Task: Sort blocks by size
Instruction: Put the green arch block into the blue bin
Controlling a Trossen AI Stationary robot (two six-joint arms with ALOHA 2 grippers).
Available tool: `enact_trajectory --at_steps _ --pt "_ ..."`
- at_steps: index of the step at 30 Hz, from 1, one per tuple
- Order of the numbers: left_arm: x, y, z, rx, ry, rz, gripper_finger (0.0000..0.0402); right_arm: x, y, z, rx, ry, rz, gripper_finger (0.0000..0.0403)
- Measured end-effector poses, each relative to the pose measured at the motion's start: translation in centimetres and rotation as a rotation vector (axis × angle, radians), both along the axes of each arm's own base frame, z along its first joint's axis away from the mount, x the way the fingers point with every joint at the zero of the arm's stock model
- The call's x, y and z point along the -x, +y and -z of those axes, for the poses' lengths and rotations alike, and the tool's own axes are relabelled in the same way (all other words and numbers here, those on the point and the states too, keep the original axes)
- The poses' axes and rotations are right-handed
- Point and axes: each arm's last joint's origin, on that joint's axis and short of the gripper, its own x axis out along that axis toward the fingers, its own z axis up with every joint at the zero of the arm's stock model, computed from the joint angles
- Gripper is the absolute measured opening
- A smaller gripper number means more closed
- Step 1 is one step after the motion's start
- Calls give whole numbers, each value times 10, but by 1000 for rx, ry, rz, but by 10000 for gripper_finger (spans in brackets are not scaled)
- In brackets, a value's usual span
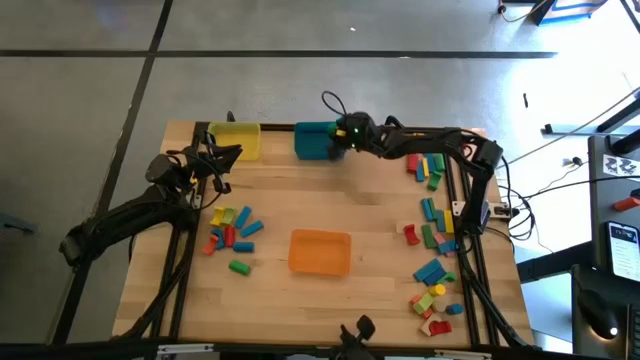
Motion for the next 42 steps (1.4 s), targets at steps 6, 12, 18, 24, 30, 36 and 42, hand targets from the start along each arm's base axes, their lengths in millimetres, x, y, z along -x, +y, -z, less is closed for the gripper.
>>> enact_trajectory --at_steps 6,12,18,24,30,36,42 --pt "0 0 0 -7 3 1 38 -4 -12 -24 -48 78 12 51" --pt "0 0 0 -7 3 1 38 -8 -16 -23 -91 67 16 51" --pt "0 0 0 -7 1 1 38 -21 -23 2 -137 107 1 51" --pt "0 0 0 -8 2 0 38 -23 -23 11 -171 156 -8 51" --pt "0 0 0 -7 2 1 38 -19 -22 17 -199 211 0 51" --pt "0 0 0 -3 1 2 38 -19 -22 20 -197 230 14 51" --pt "0 0 0 -7 2 1 38 -19 -22 20 -198 232 14 51"
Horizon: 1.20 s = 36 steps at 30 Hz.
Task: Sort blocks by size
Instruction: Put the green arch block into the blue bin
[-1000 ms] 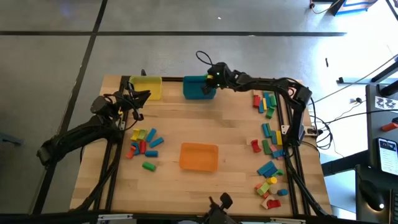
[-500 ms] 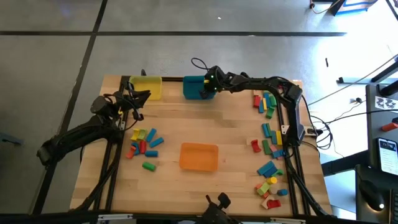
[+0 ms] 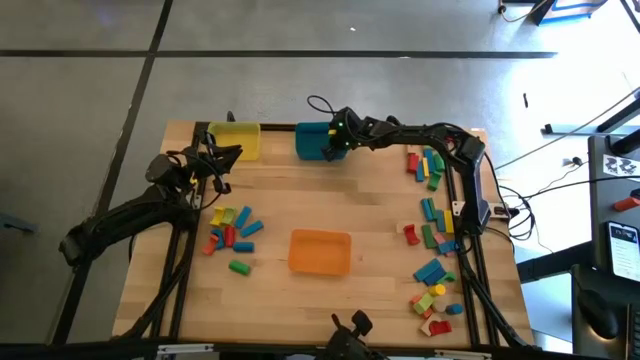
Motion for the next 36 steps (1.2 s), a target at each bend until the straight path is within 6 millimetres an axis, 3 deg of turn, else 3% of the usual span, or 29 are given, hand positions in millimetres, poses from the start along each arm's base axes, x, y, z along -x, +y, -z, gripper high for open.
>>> enact_trajectory --at_steps 30,36 --pt "0 0 0 1 0 0 38 0 0 0 4 7 -8 51" --pt "0 0 0 1 0 1 38 1 0 1 -1 11 -6 75"
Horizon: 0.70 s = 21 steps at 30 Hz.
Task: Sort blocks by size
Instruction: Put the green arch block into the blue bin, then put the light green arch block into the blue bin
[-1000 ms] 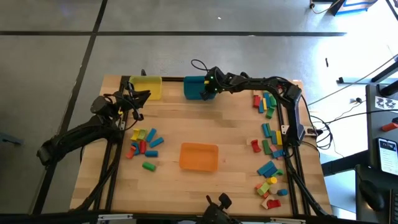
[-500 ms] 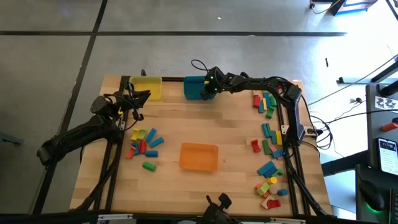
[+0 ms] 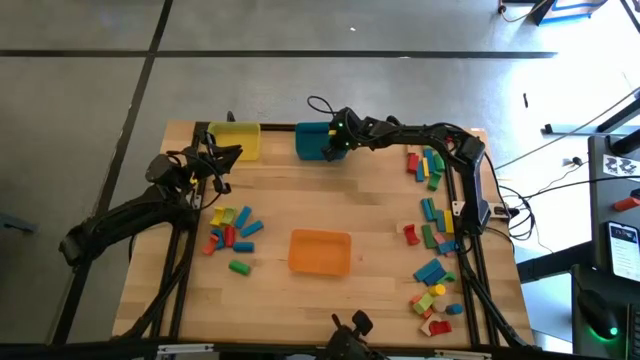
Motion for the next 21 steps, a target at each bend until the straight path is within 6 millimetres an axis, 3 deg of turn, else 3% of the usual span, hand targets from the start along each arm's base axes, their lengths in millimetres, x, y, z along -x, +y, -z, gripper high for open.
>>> enact_trajectory --at_steps 5,11,16,21 --pt "0 0 0 0 0 0 38 0 0 0 0 -1 -1 101" --pt "0 0 0 1 1 0 38 1 1 -7 23 1 -23 101" --pt "-1 0 2 14 17 0 38 8 9 -41 69 -32 -49 100" --pt "-6 3 8 39 65 7 38 22 32 -86 121 -20 -103 99"
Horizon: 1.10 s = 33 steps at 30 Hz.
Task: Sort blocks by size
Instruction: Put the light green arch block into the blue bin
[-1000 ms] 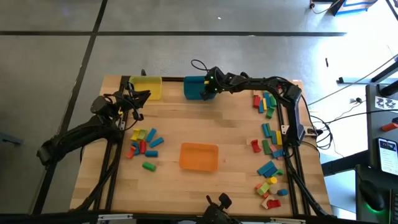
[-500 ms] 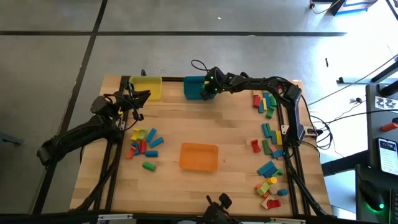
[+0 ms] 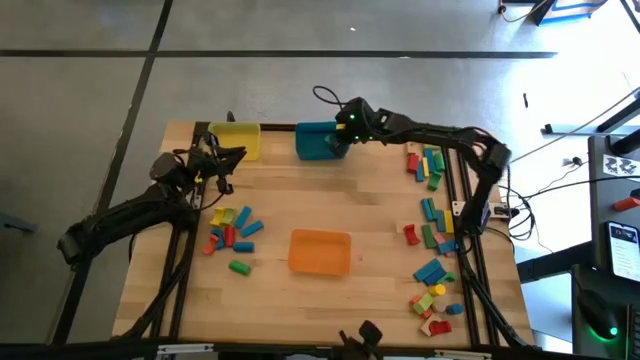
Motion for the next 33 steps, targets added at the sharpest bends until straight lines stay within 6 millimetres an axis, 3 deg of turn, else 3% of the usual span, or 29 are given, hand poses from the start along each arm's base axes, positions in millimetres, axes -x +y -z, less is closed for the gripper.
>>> enact_trajectory --at_steps 5,9,14,18,21,27,33 --pt "-8 1 2 1 61 26 38 12 32 -33 46 27 -69 99" --pt "-18 2 0 47 139 60 38 11 64 -38 66 47 -172 99" --pt "-32 5 1 117 290 41 38 10 99 -20 67 91 -291 99" --pt "-44 3 -2 174 368 43 38 13 121 8 53 148 -361 99" --pt "-54 0 -4 229 466 21 38 16 134 27 83 80 -395 99" --pt "-70 -7 -19 326 646 -133 38 26 150 58 163 -127 -427 99" --pt "-79 -21 -39 444 793 -88 38 33 153 65 180 -241 -456 99"
